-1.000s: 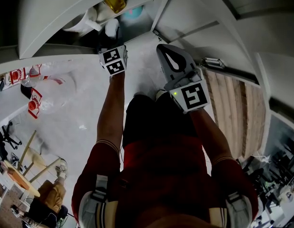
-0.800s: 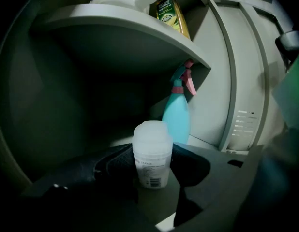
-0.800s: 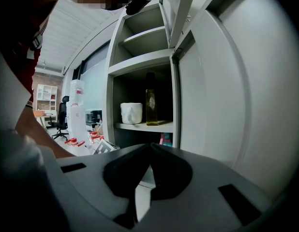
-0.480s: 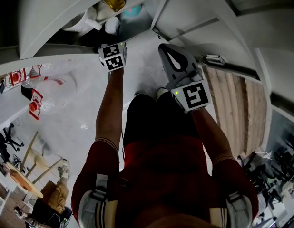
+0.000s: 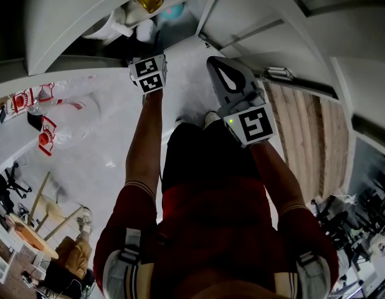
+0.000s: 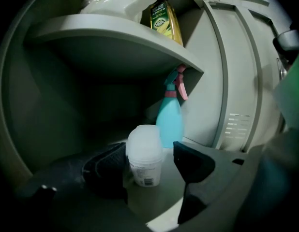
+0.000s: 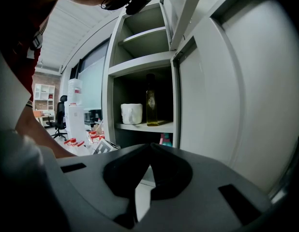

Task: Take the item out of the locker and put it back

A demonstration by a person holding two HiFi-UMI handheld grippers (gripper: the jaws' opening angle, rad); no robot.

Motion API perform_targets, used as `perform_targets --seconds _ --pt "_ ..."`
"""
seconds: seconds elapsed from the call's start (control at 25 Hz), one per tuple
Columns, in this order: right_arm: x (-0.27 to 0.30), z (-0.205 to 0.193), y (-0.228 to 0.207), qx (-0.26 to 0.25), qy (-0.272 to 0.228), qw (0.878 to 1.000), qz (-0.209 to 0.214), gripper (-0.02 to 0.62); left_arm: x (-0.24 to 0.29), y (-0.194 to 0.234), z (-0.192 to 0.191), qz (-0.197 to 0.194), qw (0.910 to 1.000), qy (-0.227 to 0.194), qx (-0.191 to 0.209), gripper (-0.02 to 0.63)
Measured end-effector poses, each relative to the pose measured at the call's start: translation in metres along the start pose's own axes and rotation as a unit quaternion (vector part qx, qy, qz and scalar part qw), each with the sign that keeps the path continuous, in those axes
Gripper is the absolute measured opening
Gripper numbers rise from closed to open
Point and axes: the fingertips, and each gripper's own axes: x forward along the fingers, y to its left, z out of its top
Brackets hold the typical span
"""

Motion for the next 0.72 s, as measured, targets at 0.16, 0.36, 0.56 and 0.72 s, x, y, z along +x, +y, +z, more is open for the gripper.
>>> perform_targets --seconds 0.16,0.36,0.56,0.72 --pt "-0.005 0.003 0.002 0.000 0.002 1.000 0.001 -0.003 -0.007 -0.001 0.007 0.013 0.9999 -0.006 -0.001 0.298" --pt "-0.011 0.004 0.002 0.006 0.011 1.000 0.000 -0.003 -0.015 -0.001 0.019 0.027 0.9995 -0.015 0.001 0.305" --pt "-0.017 0.013 0.002 0.008 0.011 1.000 -0.002 -0.003 -0.029 -0.005 0.031 0.025 0.9994 -0.023 -0.003 0.305" --pt "-0.020 0.023 0.001 0.012 0.010 1.000 -0.006 -0.003 -0.043 -0.012 0.042 0.011 0.9995 -0.029 0.000 0.305"
